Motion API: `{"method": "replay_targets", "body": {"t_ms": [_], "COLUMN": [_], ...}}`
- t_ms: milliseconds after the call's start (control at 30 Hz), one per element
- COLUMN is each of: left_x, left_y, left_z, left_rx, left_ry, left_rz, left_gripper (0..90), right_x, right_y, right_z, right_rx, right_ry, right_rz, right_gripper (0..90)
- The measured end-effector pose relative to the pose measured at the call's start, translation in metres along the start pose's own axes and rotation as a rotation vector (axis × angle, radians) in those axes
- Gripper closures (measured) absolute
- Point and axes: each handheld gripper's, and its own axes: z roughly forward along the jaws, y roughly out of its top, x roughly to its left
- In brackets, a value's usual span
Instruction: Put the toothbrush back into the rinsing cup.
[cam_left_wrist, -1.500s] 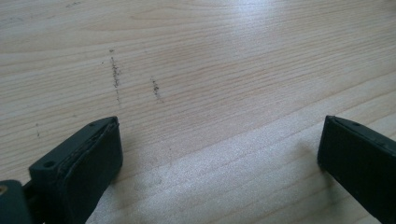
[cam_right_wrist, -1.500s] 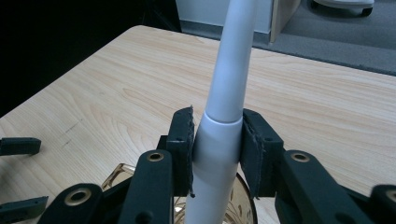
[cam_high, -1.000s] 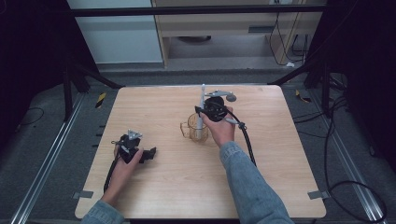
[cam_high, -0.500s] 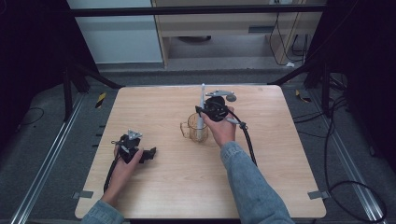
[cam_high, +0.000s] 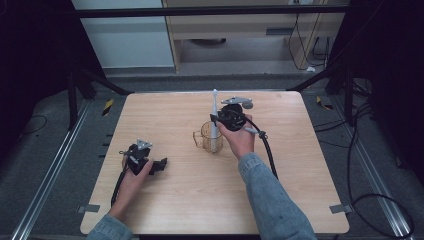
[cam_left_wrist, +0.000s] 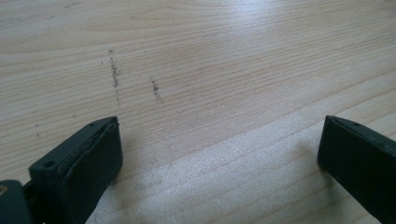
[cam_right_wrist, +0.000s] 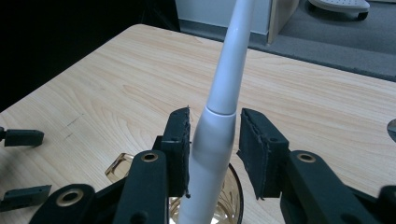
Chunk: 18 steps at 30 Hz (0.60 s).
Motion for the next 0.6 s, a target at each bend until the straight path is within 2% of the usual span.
{"method": "replay_targets", "body": {"t_ms": [600], "left_x": [0.000], "left_y": [0.000], "left_z": [0.000], "left_rx": [0.000], "left_ry": [0.000], "left_rz": [0.000], "left_gripper": [0.0], "right_x": [-0.006], "right_y": [-0.003], "right_z": [-0.026], "right_rx": [-0.019], "right_ry": [-0.015], "right_rz": [-0.017], "right_gripper": [63.9]}}
